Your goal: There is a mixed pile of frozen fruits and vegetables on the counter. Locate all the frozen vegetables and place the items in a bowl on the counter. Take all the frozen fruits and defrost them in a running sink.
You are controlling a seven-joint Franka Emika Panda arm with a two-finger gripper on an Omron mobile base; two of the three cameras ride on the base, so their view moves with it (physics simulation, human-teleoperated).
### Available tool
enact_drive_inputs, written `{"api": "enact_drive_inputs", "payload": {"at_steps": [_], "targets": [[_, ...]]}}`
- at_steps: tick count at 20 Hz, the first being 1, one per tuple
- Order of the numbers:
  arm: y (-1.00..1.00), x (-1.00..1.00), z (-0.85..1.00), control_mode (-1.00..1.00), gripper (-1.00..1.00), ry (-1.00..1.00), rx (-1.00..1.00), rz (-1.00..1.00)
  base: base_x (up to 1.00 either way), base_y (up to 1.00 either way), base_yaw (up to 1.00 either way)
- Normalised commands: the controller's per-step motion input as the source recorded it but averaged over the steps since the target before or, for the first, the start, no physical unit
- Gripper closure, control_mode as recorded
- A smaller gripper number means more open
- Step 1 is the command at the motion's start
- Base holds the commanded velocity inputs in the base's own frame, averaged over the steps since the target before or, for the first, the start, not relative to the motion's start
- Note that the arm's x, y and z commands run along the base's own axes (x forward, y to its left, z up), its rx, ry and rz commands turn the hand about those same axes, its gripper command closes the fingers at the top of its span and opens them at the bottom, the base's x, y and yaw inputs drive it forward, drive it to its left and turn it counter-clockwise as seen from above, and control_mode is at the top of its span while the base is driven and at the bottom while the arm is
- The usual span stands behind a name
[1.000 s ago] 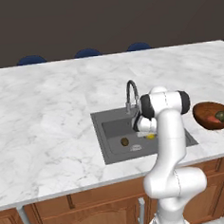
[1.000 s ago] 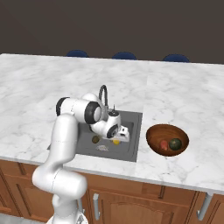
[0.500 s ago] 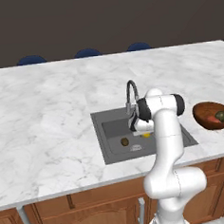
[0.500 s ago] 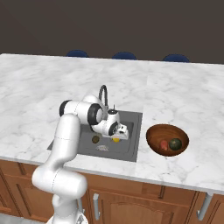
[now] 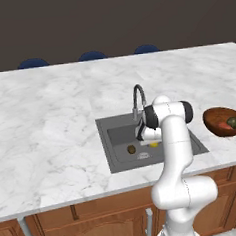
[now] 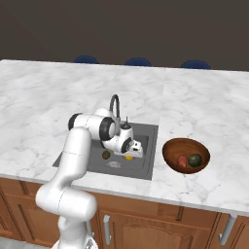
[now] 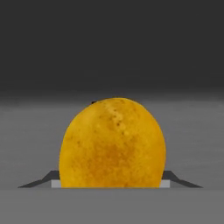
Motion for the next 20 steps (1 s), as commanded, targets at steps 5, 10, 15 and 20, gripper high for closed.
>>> {"api": "enact_drive_inputs", "payload": {"at_steps": [5, 10, 15, 20], "targets": [[0.00, 0.00, -0.03, -1.00, -1.00, 0.00, 0.00, 0.00, 0.00, 0.00, 0.00], [0.00, -0.03, 0.08, -1.00, -1.00, -0.01, 0.00, -0.01, 0.00, 0.00, 0.00], [0.00, -0.12, 0.33, -1.00, -1.00, -0.03, 0.06, -0.02, 0.00, 0.00, 0.00], [0.00, -0.14, 0.41, -1.00, -1.00, -0.05, 0.04, 0.00, 0.00, 0.00, 0.00]]}}
